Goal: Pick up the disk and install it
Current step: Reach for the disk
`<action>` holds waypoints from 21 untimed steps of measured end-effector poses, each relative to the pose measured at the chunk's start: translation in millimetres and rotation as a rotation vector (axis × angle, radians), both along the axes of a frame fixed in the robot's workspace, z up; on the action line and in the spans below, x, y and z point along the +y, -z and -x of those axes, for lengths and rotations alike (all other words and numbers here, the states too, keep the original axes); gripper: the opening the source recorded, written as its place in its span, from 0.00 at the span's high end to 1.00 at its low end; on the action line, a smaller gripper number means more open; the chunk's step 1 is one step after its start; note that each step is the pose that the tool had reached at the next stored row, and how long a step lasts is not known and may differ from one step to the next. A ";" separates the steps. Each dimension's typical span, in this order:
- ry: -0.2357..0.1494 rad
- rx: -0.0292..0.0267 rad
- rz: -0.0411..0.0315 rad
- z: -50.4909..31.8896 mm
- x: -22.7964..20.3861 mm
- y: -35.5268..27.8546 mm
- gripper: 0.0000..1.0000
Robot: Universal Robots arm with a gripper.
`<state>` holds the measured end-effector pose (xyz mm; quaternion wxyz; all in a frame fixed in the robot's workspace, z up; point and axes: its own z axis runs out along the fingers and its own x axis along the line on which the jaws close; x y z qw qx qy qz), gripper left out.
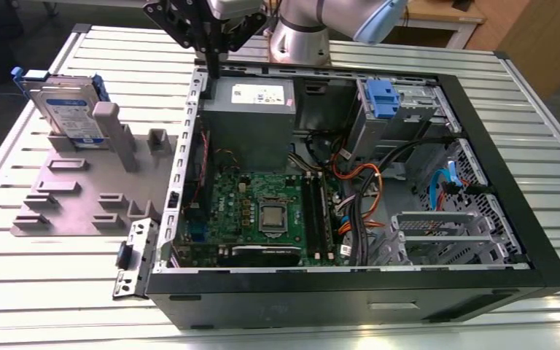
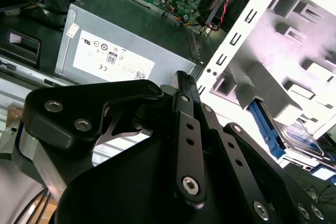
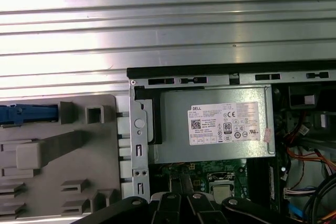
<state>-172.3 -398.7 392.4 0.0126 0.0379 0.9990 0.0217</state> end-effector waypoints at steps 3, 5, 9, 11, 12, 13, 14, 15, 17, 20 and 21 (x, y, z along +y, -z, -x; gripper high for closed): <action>0.000 0.0000 0.0000 2.4 0.1 0.0 0.89; 0.000 -0.0001 0.0000 3.9 0.1 0.1 0.89; 0.000 0.0000 0.0000 4.2 0.1 0.0 0.89; 0.000 0.0000 0.0000 4.2 0.1 0.0 0.89; 0.000 0.0000 0.0000 4.3 0.1 0.0 0.89; 0.000 0.0000 0.0000 4.3 0.1 0.1 0.89; 0.000 0.0000 0.0000 4.4 0.1 0.0 0.89; 0.000 0.0000 0.0000 4.7 0.1 0.0 0.89; 0.000 0.0000 0.0000 6.2 0.0 0.0 0.89; 0.000 0.0000 0.0000 9.4 0.1 0.1 0.89; 0.000 0.0000 0.0000 10.4 0.1 0.1 0.89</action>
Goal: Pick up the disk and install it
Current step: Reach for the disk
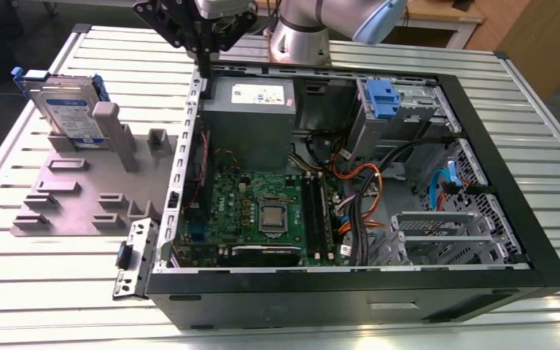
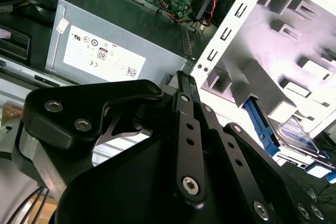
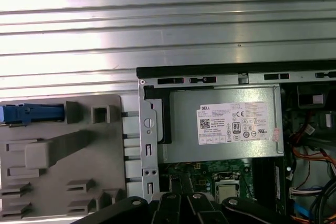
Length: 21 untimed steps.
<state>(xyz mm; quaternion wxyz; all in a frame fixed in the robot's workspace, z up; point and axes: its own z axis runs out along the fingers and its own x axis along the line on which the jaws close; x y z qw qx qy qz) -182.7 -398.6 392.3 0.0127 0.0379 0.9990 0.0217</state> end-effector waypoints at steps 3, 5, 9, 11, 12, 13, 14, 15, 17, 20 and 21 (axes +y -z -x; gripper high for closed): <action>0.000 0.0000 -0.0001 0.7 0.0 0.1 0.89; 0.000 0.0000 0.0000 1.0 0.0 0.0 0.89; 0.000 0.0000 0.0000 2.1 0.0 0.0 0.89; 0.000 0.0000 0.0000 3.2 0.0 0.1 0.89; 0.000 0.0000 0.0000 3.9 0.0 0.1 0.89; 0.000 0.0000 0.0000 4.7 0.0 0.1 0.89; 0.000 0.0000 0.0000 5.5 0.0 0.2 0.89; 0.000 0.0000 0.0000 6.3 0.0 0.2 0.89; 0.000 0.0000 0.0000 7.9 0.1 0.3 0.89; 0.000 0.0000 0.0000 10.4 0.2 0.4 0.89; 0.000 0.0000 0.0000 11.3 0.3 0.4 0.89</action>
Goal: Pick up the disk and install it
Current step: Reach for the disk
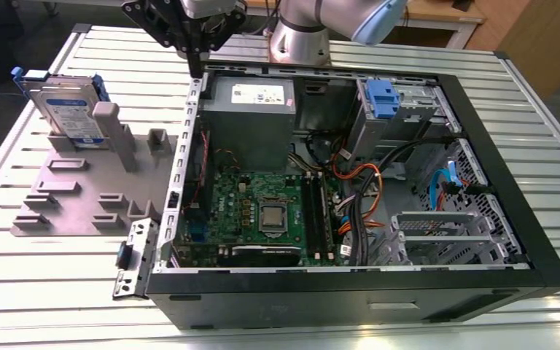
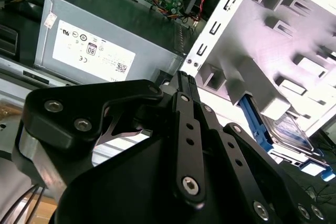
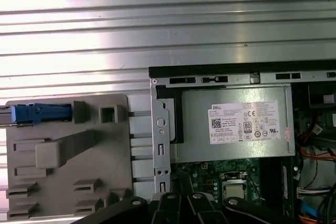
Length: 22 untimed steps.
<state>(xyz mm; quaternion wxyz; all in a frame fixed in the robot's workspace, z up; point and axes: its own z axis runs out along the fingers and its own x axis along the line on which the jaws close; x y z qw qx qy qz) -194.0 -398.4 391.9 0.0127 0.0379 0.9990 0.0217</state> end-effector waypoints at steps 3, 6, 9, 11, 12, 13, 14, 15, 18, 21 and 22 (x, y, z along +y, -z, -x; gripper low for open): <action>0.000 0.0000 -0.0001 2.0 0.1 0.2 0.89; 0.000 0.0001 0.0001 2.3 0.0 0.1 0.89; 0.000 0.0000 0.0000 2.6 0.0 0.1 0.89; 0.000 0.0000 0.0000 2.8 0.1 0.1 0.89; 0.000 0.0000 0.0000 3.0 0.1 0.1 0.89; 0.000 -0.0001 -0.0001 3.6 0.0 0.2 0.89; 0.000 0.0001 0.0000 4.3 0.0 0.2 0.89; 0.000 0.0001 0.0001 5.2 0.1 0.2 0.89; 0.000 0.0000 0.0000 8.5 0.1 0.5 0.89; 0.000 0.0000 0.0000 11.6 0.2 0.6 0.89; 0.000 0.0000 0.0000 12.6 0.2 0.7 0.89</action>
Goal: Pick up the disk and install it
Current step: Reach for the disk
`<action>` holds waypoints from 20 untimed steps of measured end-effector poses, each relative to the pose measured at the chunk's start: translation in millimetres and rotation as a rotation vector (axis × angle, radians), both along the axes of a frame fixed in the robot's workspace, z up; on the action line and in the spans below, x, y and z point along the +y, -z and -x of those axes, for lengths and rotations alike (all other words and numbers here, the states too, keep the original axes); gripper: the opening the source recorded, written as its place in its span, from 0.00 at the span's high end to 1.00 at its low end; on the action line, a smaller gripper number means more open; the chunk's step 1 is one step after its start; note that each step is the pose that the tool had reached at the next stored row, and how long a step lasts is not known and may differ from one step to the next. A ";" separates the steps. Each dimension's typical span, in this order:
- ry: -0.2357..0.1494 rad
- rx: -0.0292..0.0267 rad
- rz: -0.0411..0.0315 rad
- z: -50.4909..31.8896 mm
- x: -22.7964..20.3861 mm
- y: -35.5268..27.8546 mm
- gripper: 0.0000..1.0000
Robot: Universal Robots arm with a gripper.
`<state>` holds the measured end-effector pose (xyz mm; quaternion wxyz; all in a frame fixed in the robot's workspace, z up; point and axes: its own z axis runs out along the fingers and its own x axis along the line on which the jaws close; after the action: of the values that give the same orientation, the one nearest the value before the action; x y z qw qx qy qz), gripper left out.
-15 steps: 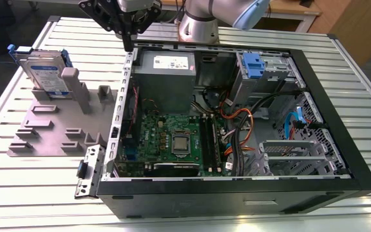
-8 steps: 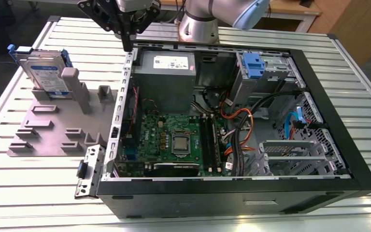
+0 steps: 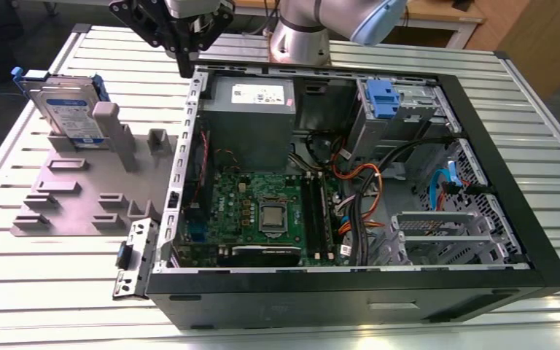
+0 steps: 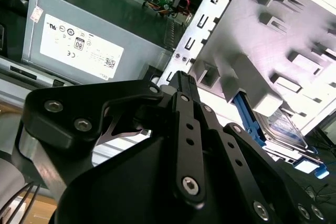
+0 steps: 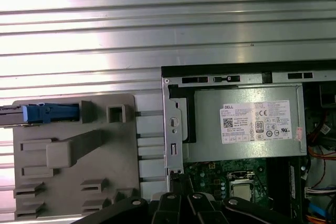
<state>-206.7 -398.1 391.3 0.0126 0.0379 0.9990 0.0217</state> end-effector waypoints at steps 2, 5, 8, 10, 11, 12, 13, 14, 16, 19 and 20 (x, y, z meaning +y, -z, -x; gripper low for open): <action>0.000 -0.0001 0.0000 1.9 0.0 0.1 0.89; 0.000 -0.0001 -0.0001 4.1 0.1 0.3 0.89; 0.000 0.0000 0.0000 4.7 0.1 0.3 0.89; 0.000 0.0000 0.0000 4.9 0.0 0.4 0.89; 0.000 0.0000 0.0000 4.9 0.0 0.3 0.89; 0.000 0.0000 -0.0001 4.9 0.1 0.4 0.89; 0.000 -0.0001 0.0000 5.1 0.2 0.4 0.89; 0.000 0.0000 -0.0001 5.4 1.4 0.4 0.89; 0.000 0.0000 0.0001 5.7 5.6 0.4 0.89; 0.000 0.0000 0.0000 8.3 10.0 0.6 0.89; 0.000 -0.0001 -0.0001 10.3 10.6 0.7 0.89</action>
<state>-217.0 -387.5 390.6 0.0127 0.0379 0.9990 0.0217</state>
